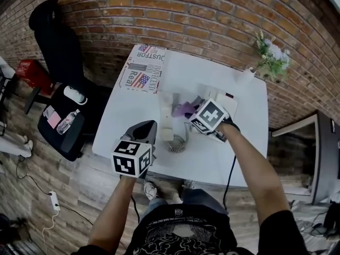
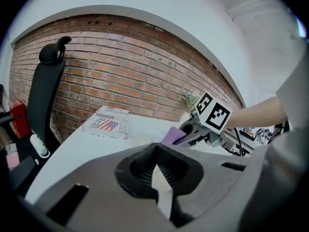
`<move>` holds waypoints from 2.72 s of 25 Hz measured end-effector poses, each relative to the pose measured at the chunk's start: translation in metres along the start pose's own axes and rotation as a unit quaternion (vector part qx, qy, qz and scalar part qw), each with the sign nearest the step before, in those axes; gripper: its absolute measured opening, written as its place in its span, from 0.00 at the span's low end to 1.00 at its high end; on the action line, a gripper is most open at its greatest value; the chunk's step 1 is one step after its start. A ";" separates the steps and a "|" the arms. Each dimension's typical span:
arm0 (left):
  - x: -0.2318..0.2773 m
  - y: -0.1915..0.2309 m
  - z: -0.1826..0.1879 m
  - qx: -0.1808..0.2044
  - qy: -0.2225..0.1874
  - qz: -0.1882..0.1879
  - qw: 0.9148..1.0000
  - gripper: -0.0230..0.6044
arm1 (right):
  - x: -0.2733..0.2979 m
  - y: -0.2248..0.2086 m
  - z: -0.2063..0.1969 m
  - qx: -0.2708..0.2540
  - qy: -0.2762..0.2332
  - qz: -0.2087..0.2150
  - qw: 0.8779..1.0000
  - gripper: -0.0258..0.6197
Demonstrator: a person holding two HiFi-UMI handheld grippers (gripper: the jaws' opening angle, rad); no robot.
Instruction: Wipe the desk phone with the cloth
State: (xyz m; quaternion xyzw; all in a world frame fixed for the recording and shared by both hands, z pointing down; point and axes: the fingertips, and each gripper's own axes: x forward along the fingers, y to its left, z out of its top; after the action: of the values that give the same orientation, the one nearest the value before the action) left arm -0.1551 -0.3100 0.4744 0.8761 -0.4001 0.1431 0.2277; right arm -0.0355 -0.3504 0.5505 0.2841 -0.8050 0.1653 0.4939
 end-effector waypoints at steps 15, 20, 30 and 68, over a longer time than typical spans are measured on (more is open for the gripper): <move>-0.016 -0.017 -0.013 0.050 0.025 -0.054 0.997 0.04 | -0.005 0.041 -0.019 0.097 -0.049 -0.022 0.994 0.11; -0.019 -0.024 -0.010 0.062 0.024 -0.059 0.996 0.04 | -0.016 0.049 -0.022 0.135 -0.085 -0.035 0.987 0.11; 0.001 -0.056 0.025 0.092 0.003 -0.064 0.994 0.04 | -0.112 0.029 -0.037 0.200 -0.221 -0.112 0.948 0.11; 0.042 -0.135 0.083 0.107 -0.040 -0.019 0.993 0.04 | -0.309 -0.052 -0.161 0.293 -0.378 -0.273 0.835 0.11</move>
State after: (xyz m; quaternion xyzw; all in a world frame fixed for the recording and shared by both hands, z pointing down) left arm -0.0192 -0.3008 0.3833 0.9079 -0.3745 0.1460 0.1191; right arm 0.2184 -0.2127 0.3490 0.6641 -0.7327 0.1315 0.0698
